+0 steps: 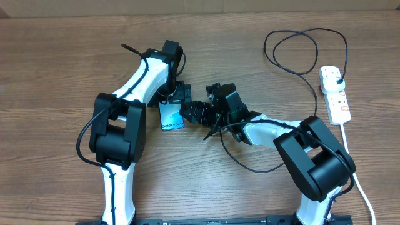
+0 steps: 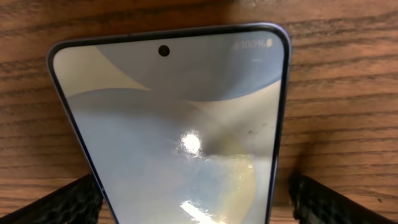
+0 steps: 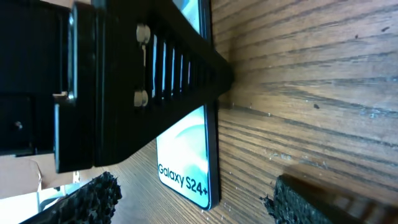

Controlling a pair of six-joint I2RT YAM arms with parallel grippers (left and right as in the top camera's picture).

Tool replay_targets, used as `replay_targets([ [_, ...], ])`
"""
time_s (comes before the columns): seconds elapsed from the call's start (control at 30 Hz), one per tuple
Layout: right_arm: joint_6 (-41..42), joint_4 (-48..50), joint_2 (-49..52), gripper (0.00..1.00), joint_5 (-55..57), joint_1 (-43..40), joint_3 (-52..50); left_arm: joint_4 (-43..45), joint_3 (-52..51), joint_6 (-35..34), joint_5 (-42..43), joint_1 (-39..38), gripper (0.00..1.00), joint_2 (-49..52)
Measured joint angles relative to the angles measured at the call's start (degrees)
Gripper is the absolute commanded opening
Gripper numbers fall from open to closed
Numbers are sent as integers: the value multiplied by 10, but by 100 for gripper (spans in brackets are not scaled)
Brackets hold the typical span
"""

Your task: Plug charger to phone and switch on socket

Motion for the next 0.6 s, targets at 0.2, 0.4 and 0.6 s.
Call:
replay_targets([
  [0.2, 0, 2, 0, 81, 0, 0, 0, -6, 0, 0, 0, 0, 83, 0],
  [0.4, -1, 4, 0, 87, 0, 2, 0, -18, 0, 10, 8, 0, 83, 0],
  [0.6, -2, 5, 0, 87, -2, 7, 0, -32, 1, 50, 42, 0, 78, 0],
])
